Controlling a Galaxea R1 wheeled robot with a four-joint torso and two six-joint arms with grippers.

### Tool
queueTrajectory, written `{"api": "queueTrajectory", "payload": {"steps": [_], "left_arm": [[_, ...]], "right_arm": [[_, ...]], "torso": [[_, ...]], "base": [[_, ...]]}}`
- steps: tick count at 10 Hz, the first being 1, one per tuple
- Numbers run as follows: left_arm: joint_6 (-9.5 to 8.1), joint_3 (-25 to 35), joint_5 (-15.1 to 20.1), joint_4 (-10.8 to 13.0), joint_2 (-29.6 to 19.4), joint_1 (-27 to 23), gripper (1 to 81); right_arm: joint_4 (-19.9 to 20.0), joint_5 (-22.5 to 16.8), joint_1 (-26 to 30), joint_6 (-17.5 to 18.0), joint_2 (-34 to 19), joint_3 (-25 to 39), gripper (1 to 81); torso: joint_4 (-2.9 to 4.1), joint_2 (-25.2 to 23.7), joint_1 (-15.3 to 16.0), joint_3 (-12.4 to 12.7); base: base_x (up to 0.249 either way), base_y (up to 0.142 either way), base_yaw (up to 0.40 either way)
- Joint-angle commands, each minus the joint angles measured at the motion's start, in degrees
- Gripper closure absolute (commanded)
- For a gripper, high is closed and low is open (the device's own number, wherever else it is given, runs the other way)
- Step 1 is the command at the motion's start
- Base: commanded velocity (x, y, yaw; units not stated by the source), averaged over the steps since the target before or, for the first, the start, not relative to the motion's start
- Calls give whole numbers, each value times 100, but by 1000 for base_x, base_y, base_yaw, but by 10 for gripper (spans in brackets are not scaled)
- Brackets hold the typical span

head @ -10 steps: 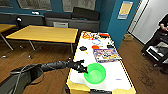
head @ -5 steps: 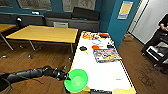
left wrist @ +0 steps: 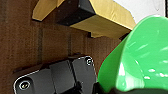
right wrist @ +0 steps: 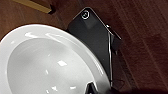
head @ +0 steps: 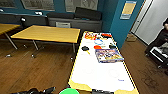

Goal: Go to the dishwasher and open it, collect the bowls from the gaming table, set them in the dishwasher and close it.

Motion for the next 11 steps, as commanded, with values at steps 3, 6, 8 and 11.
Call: {"api": "queueTrajectory", "payload": {"steps": [3,6,8,11], "left_arm": [[312,278,-589,376,-442,536,811],[320,-116,-814,823,-161,1440,811],[321,-793,-1168,1036,191,2118,811],[365,-1444,-1441,1159,630,2698,811]], "right_arm": [[-162,-319,95,-40,-222,-38,811],[-163,-328,33,-40,-63,-215,811],[-163,-328,-38,-40,51,-382,811],[-163,-328,-99,-40,183,-566,811]], "torso": [[286,0,0,2],[339,0,0,681],[339,0,0,1047],[339,-7,-11,1075]], "base": [[0,0,0],[0,0,0],[0,0,0],[0,0,0]]}}
